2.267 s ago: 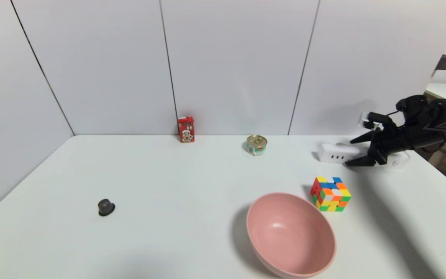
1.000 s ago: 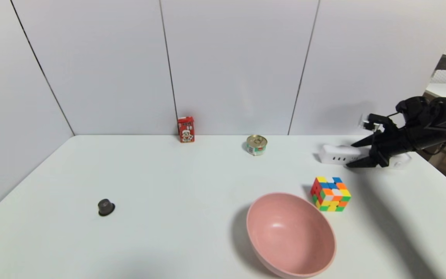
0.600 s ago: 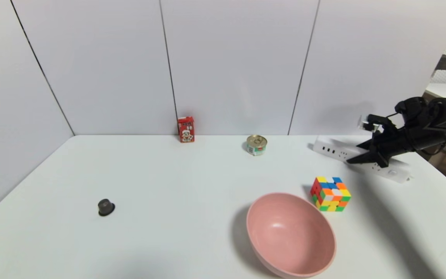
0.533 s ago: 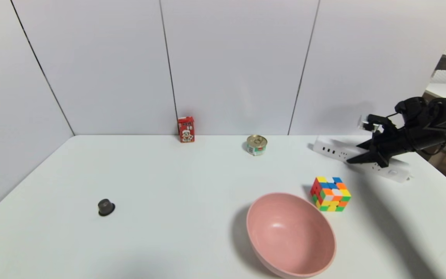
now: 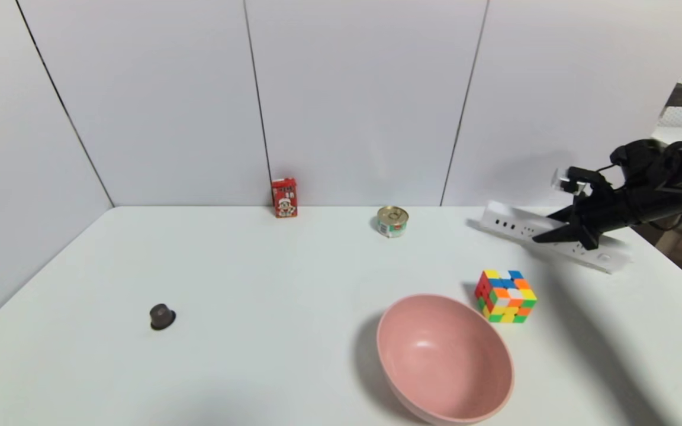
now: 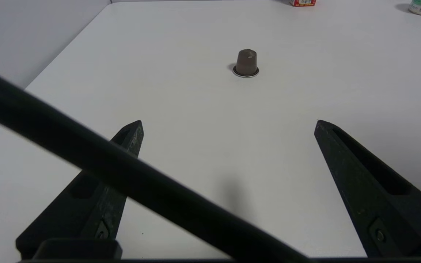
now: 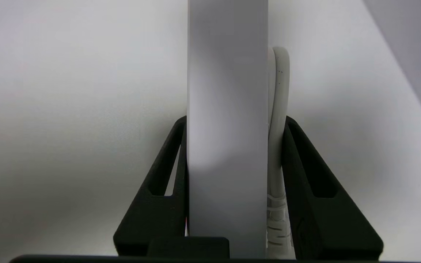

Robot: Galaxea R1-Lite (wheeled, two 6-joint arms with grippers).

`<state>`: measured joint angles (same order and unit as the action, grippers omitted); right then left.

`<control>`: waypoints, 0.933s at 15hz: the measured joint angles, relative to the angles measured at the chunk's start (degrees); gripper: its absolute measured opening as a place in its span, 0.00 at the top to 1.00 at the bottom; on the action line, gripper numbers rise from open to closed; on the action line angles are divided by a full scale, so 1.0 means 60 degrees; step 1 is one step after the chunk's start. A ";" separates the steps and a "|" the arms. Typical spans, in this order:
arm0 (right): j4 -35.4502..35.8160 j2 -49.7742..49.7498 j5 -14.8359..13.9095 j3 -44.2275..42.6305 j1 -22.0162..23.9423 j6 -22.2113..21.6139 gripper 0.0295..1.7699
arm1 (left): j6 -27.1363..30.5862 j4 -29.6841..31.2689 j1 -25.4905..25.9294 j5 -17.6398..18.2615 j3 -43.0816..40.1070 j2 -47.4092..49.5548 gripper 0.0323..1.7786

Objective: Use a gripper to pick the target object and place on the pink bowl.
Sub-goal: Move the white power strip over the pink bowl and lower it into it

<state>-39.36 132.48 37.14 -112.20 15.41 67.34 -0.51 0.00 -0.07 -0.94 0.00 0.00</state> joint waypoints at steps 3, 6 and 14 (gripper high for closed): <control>0.0000 -0.0349 0.0175 -0.0002 -0.0028 -0.0018 0.59 | 0.0004 0.0000 -0.0004 0.0000 0.0000 0.0000 0.05; 0.0000 -0.0750 0.0429 0.0000 -0.0043 -0.0033 0.59 | 0.0000 0.0000 -0.0004 0.0000 0.0000 0.0000 0.05; -0.1483 -0.3088 0.0616 0.0477 -0.0634 -0.0089 0.59 | 0.0000 0.0000 -0.0004 0.0000 0.0000 0.0000 0.05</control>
<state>-48.26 113.95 40.84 -109.34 11.61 66.80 -0.51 0.00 -0.10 -0.94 0.00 0.00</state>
